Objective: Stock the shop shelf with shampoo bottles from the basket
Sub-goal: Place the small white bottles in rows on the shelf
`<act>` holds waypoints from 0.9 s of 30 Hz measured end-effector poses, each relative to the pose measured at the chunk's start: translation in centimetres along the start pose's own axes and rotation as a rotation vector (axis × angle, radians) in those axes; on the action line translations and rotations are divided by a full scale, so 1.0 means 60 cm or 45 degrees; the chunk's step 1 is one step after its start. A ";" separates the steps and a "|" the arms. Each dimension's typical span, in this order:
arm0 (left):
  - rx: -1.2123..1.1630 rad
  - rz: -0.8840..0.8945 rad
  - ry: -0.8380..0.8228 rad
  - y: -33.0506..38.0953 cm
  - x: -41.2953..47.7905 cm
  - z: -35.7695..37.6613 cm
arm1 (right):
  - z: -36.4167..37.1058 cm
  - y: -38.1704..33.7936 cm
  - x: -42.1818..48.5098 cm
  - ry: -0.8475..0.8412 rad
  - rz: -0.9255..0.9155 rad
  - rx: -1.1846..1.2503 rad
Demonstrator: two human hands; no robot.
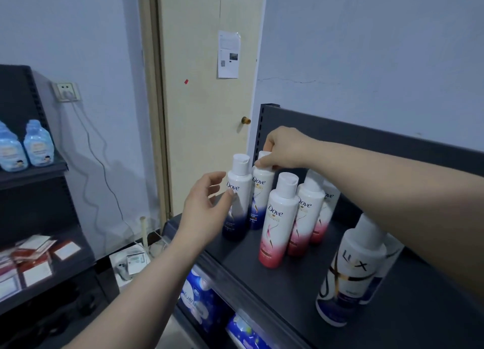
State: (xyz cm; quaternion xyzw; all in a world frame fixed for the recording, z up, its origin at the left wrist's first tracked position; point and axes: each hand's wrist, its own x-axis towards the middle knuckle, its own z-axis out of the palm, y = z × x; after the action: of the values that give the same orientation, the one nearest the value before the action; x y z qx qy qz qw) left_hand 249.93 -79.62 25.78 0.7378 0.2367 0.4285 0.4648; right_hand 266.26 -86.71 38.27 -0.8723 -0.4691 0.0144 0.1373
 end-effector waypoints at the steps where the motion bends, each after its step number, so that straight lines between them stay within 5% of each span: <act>1: 0.014 0.010 0.002 0.001 -0.002 -0.001 | -0.004 -0.001 -0.002 -0.003 0.006 -0.010; 12: 0.293 0.519 0.111 0.108 0.005 -0.008 | -0.096 0.025 -0.121 0.323 -0.083 0.037; 27: 0.368 0.835 -0.252 0.284 -0.129 0.163 | -0.157 0.177 -0.477 0.552 0.171 -0.296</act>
State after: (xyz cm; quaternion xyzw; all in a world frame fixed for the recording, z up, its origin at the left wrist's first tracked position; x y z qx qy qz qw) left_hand 253.41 -97.90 35.77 0.8703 -0.0003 0.4433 0.2145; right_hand 260.36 -117.93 41.69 -0.8942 -0.3680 -0.2180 0.1322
